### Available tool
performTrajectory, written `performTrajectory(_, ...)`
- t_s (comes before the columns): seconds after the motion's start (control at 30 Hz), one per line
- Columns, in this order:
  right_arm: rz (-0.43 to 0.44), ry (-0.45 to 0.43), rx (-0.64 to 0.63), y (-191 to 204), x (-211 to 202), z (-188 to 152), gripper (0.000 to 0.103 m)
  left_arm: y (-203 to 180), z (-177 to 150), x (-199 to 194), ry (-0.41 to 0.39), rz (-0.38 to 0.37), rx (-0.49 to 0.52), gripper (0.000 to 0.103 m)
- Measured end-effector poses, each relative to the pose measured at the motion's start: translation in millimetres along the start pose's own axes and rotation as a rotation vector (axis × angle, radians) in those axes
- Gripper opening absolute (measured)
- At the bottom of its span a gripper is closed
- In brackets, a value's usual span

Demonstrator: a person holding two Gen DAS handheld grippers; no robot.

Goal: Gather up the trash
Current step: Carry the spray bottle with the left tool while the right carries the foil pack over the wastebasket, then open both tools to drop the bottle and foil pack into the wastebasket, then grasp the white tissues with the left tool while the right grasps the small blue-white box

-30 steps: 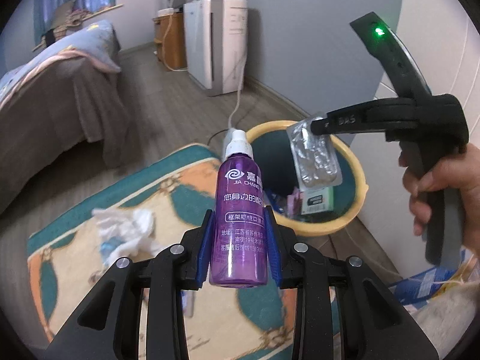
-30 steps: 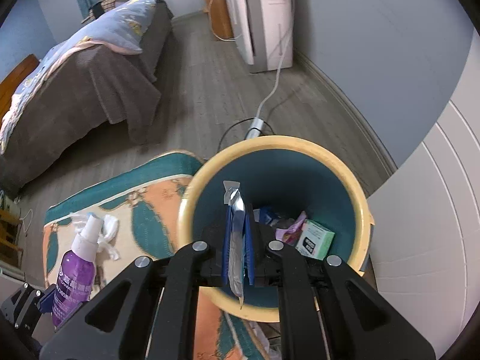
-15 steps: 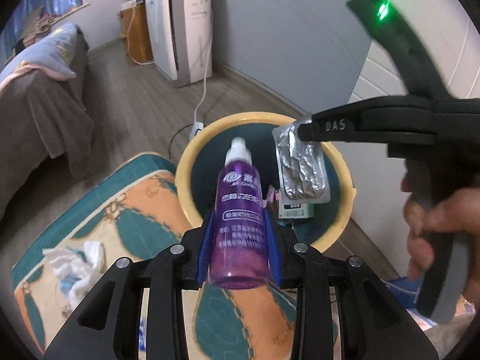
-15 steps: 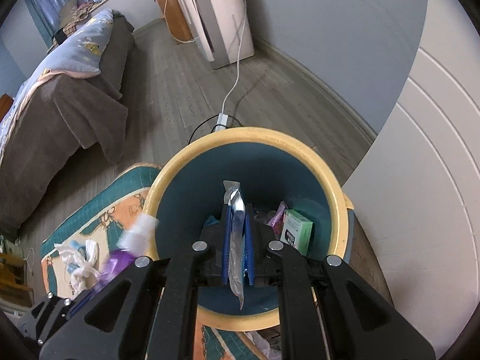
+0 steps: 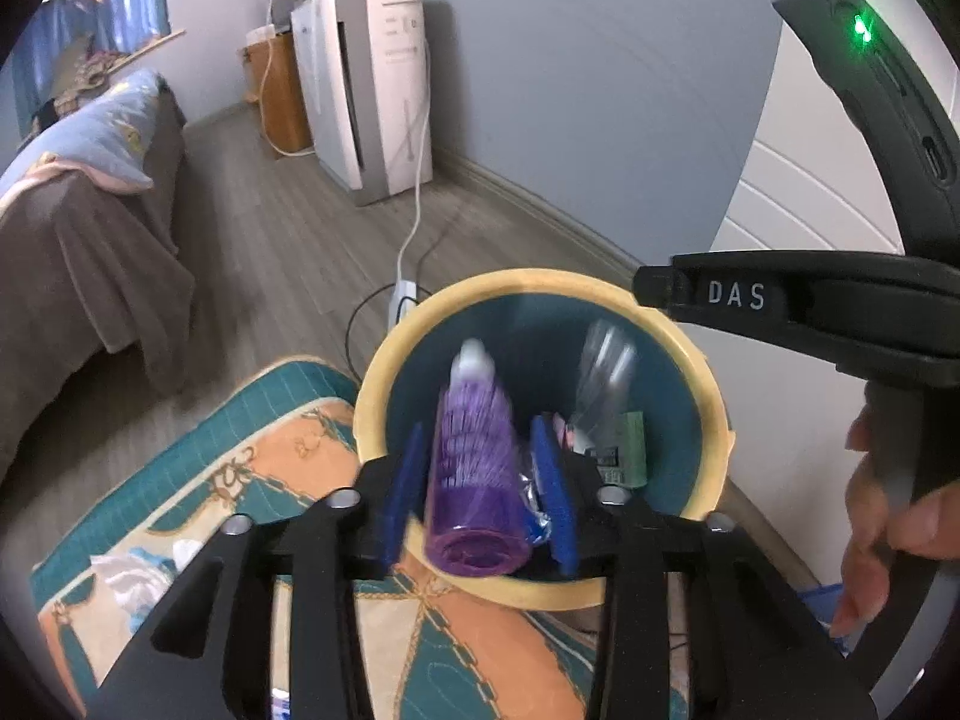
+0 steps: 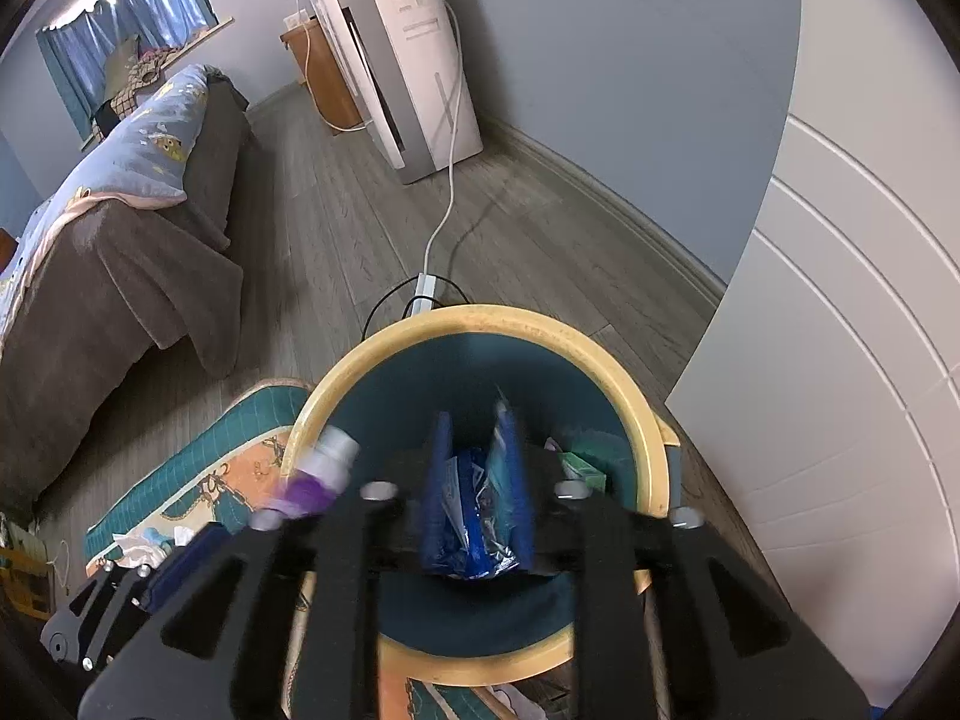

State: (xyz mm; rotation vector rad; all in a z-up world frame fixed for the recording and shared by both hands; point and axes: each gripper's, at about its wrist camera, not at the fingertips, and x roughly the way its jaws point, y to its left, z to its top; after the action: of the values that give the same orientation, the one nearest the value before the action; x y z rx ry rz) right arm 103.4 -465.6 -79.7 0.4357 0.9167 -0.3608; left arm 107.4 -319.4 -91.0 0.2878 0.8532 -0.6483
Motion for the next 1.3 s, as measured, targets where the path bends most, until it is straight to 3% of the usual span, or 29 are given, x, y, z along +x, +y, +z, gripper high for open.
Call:
performTrajectory(0.03, -0.001, 0.001, -0.003, 0.8, 0.1, -1.0, 0.04, 1.0, -1.2, 0.0, -0.003, 0.002, -0.003, 0.055)
performTrajectory(0.13, 0.0, 0.009, -0.014, 4.3, 1.3, -1.6, 0.05, 3.9, -4.1, -0.8, 0.007, 0.007, -0.004, 0.058)
performTrajectory(0.2, -0.003, 0.011, -0.02, 7.9, 1.0, -1.7, 0.062, 8.0, -9.2, -4.7, 0.007, 0.018, -0.014, 0.076)
performTrajectory(0.27, -0.001, 0.004, -0.025, 11.9, -1.7, -1.8, 0.07, 13.9, -13.0, -9.8, -0.005, 0.039, -0.027, 0.087)
performTrajectory(0.33, 0.007, -0.006, -0.036, 19.2, -6.3, -1.9, 0.083, 19.6, -16.4, -15.2, -0.012, 0.046, -0.038, 0.089)
performTrajectory(0.53, 0.019, -0.027, -0.089, 48.2, -21.2, -4.0, 0.096, 51.2, -26.1, -43.6, -0.019, 0.115, -0.074, 0.093)
performTrajectory(0.83, 0.011, -0.061, -0.24, 105.5, -38.9, -16.4, 0.097, 118.5, -51.9, -102.2, -0.032, 0.237, -0.143, 0.097)
performTrajectory(1.0, -0.031, -0.097, -0.398, 143.9, -44.3, -31.0, 0.097, 150.5, -72.8, -138.5, -0.03, 0.326, -0.121, 0.097)
performTrajectory(1.07, -0.002, -0.092, -0.449, 156.8, -44.7, -37.5, 0.097, 161.7, -82.1, -149.8, -0.033, 0.35, -0.124, 0.097)
performTrajectory(1.3, 0.012, -0.063, -0.564, 188.4, -38.1, -65.8, 0.097, 207.2, -119.9, -165.2, -0.035, 0.372, -0.26, 0.098)
